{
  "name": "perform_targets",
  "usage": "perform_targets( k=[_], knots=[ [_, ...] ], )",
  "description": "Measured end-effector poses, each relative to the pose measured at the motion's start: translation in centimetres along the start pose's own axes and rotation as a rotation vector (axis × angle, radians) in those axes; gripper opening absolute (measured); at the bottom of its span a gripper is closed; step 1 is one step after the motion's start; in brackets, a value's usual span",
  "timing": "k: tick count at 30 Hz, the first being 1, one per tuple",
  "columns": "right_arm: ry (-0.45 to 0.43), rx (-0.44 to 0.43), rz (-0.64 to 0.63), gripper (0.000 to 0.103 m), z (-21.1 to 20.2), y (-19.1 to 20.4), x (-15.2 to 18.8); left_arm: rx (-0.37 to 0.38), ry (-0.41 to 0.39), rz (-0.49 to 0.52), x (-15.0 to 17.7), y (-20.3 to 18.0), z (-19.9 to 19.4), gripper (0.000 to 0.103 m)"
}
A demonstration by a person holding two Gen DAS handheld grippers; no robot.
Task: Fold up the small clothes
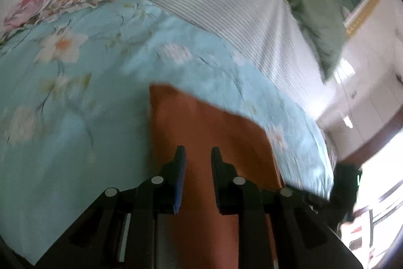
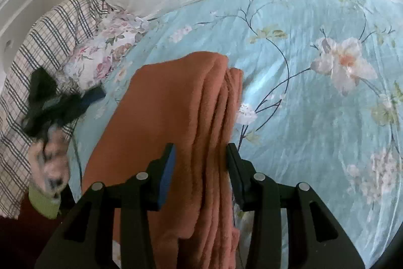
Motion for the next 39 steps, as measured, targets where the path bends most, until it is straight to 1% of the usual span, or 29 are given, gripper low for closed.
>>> perform_targets(
  k=[1, 2, 4, 6, 7, 11, 12, 14, 16, 19, 21, 22, 23, 24, 25, 27, 28, 29, 30, 32, 33, 35, 37, 38, 39],
  knots=[
    [-0.004, 0.008, -0.002, 0.043, -0.3, 0.1, 0.1, -0.005, 0.001, 0.010, 1.1, 0.1, -0.8, 0.024],
    [-0.009, 0.018, -0.004, 0.043, -0.7, 0.2, 0.2, -0.009, 0.003, 0.015, 2.3, 0.4, -1.7, 0.030],
    [-0.024, 0.028, -0.007, 0.042, -1.5, 0.4, 0.5, -0.025, 0.011, 0.014, 5.0, 1.2, -3.3, 0.034],
    [-0.031, 0.025, -0.005, 0.042, -2.2, 0.9, 0.9, -0.044, 0.014, 0.012, 7.6, 2.0, -4.9, 0.036],
    [-0.032, 0.022, -0.008, 0.042, -2.5, 1.3, 1.3, -0.048, 0.015, 0.002, 8.7, 2.4, -5.5, 0.038],
    [-0.009, -0.001, -0.021, 0.042, -2.8, 2.8, 3.0, -0.033, 0.033, -0.023, 12.8, 2.9, -7.3, 0.048],
    [-0.001, -0.003, -0.018, 0.042, -2.7, 3.0, 3.5, -0.038, 0.042, -0.007, 14.1, 2.8, -7.6, 0.050],
    [0.013, -0.004, -0.009, 0.042, -2.7, 3.1, 4.8, -0.050, 0.041, 0.023, 15.7, 2.4, -7.8, 0.054],
    [0.020, -0.008, 0.002, 0.042, -2.6, 3.2, 5.6, -0.074, 0.046, 0.071, 17.1, 1.7, -7.2, 0.054],
    [0.023, -0.027, 0.017, 0.042, -2.6, 3.4, 6.3, -0.106, 0.048, 0.109, 18.0, 1.1, -5.7, 0.054],
    [0.020, -0.046, 0.015, 0.042, -2.5, 3.8, 6.3, -0.153, 0.024, 0.130, 18.0, 1.2, -4.7, 0.054],
    [0.024, -0.049, 0.014, 0.042, -2.3, 4.1, 6.3, -0.201, 0.000, 0.149, 17.9, 1.2, -4.1, 0.054],
    [0.031, -0.050, 0.011, 0.042, -2.0, 4.3, 6.2, -0.222, -0.010, 0.155, 17.7, 1.2, -3.7, 0.054],
    [0.033, -0.052, 0.006, 0.035, -1.9, 4.5, 6.1, -0.237, -0.022, 0.159, 17.8, 1.2, -3.5, 0.054],
    [0.034, -0.058, 0.002, 0.019, -1.7, 4.9, 6.0, -0.252, -0.041, 0.159, 17.7, 1.0, -3.3, 0.054],
    [0.023, -0.068, 0.002, 0.009, -1.8, 5.2, 5.6, -0.290, -0.074, 0.156, 17.6, 1.0, -3.2, 0.052],
    [0.001, -0.075, 0.007, 0.006, -2.1, 5.4, 5.2, -0.321, -0.093, 0.163, 17.6, 1.1, -3.2, 0.045],
    [-0.027, -0.080, 0.010, 0.006, -2.7, 5.6, 4.7, -0.369, -0.114, 0.176, 17.6, 1.2, -3.3, 0.030],
    [-0.041, -0.077, 0.006, 0.005, -3.2, 5.7, 4.4, -0.425, -0.143, 0.184, 17.7, 1.6, -3.5, 0.027],
    [-0.068, -0.052, -0.012, 0.005, -4.1, 5.7, 3.8, -0.445, -0.157, 0.168, 18.0, 2.1, -3.8, 0.027],
    [-0.067, -0.043, -0.020, 0.005, -4.2, 5.5, 3.7, -0.458, -0.156, 0.166, 18.2, 2.3, -3.8, 0.025],
    [-0.037, 0.002, -0.043, 0.005, -3.8, 5.1, 4.2, -0.462, -0.156, 0.172, 18.6, 2.2, -3.9, 0.019],
    [0.015, 0.068, -0.067, 0.005, -2.8, 4.4, 5.4, -0.461, -0.133, 0.191, 19.0, 1.9, -3.8, 0.013],
    [0.043, 0.082, -0.070, 0.005, -2.1, 4.1, 6.0, -0.457, -0.124, 0.197, 19.1, 1.7, -3.7, 0.012],
    [0.073, 0.079, -0.064, 0.005, -1.5, 3.7, 6.8, -0.452, -0.115, 0.204, 19.2, 1.5, -3.8, 0.012]
  ],
)
Point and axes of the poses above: each gripper's, at about its wrist camera, not at the fingertips, and z roughly the way its jaws point, y to its left, x to its underside, the point moved 5 cm from there along z, roughly the way its jaws point, and after that the axes turned 15 degrees about -z, right-handed, at the moved point
